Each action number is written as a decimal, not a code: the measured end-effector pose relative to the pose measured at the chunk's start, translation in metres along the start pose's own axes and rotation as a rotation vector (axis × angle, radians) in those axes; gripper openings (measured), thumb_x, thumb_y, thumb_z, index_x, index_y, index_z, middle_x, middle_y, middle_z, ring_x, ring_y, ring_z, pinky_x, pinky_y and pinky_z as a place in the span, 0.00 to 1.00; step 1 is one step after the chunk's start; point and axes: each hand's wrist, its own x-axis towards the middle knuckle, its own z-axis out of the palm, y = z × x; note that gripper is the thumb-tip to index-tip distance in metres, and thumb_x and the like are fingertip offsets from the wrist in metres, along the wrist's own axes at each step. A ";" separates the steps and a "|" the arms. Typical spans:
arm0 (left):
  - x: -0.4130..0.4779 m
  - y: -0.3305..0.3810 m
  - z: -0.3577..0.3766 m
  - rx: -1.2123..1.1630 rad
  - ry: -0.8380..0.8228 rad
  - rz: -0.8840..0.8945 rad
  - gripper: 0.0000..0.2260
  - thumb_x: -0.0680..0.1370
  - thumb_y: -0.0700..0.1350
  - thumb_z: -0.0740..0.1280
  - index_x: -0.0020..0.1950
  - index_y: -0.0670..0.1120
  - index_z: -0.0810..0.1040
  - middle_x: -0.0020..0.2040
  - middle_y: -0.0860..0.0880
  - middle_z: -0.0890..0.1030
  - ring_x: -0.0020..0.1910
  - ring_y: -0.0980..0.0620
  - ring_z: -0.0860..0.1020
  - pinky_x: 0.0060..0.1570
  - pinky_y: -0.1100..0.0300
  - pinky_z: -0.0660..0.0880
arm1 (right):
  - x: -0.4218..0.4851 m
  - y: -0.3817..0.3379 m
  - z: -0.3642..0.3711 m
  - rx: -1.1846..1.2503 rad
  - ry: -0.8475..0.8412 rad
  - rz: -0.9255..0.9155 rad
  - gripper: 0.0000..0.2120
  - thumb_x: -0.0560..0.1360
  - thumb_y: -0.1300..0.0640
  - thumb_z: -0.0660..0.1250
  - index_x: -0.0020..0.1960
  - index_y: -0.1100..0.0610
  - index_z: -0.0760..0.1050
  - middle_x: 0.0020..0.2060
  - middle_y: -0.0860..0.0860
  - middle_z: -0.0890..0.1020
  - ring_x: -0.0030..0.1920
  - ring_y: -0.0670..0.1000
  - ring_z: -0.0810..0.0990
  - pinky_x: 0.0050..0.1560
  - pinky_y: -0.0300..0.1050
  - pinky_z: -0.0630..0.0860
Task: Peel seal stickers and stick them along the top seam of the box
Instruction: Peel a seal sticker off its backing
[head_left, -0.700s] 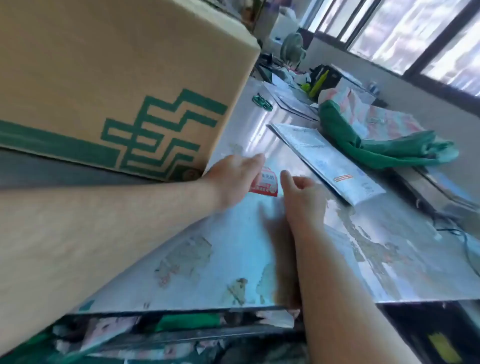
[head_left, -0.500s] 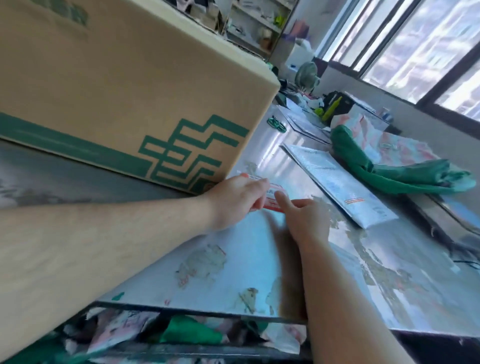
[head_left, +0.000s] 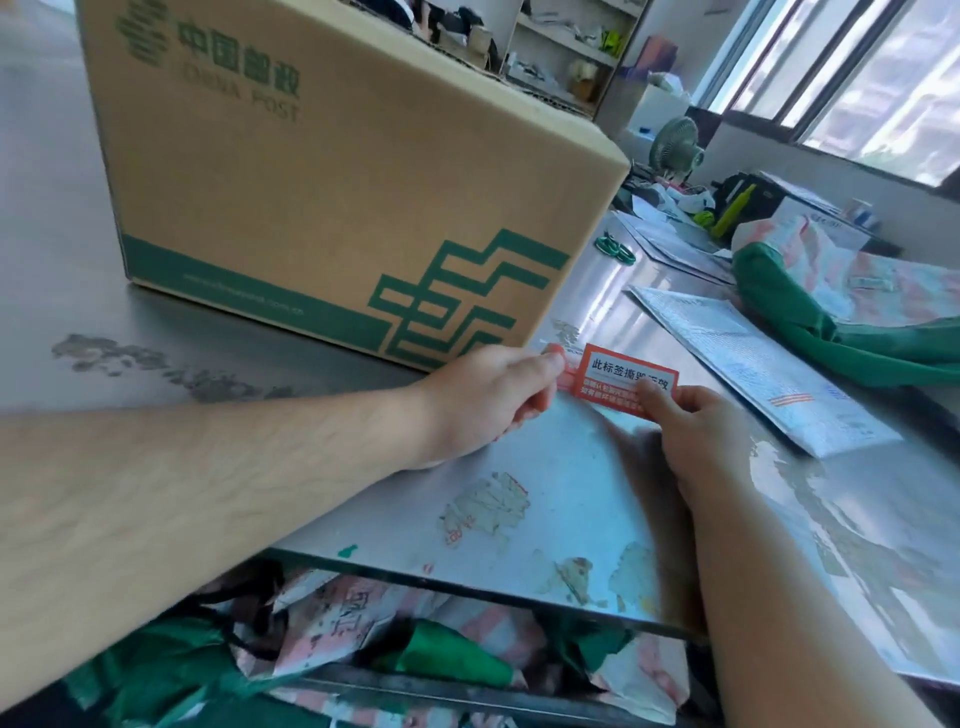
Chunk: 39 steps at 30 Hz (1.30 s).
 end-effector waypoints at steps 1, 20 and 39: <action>-0.005 0.003 -0.001 0.022 0.005 0.005 0.19 0.83 0.52 0.55 0.38 0.42 0.70 0.30 0.50 0.67 0.30 0.53 0.65 0.33 0.59 0.63 | -0.003 -0.002 -0.001 0.008 -0.021 0.000 0.19 0.74 0.43 0.73 0.41 0.60 0.82 0.29 0.51 0.78 0.31 0.51 0.73 0.34 0.46 0.67; -0.061 0.014 -0.049 0.083 0.224 -0.062 0.16 0.76 0.55 0.59 0.40 0.42 0.72 0.35 0.44 0.69 0.35 0.48 0.66 0.36 0.54 0.63 | -0.053 -0.035 0.003 0.291 0.107 0.046 0.19 0.72 0.41 0.62 0.33 0.56 0.76 0.28 0.54 0.75 0.33 0.56 0.73 0.39 0.54 0.70; -0.090 -0.001 -0.146 0.239 0.570 -0.072 0.09 0.74 0.52 0.73 0.52 0.52 0.80 0.46 0.54 0.85 0.44 0.57 0.83 0.45 0.60 0.80 | -0.163 -0.175 0.109 0.573 -0.291 -0.171 0.04 0.79 0.55 0.70 0.45 0.52 0.79 0.31 0.49 0.85 0.27 0.46 0.81 0.34 0.46 0.83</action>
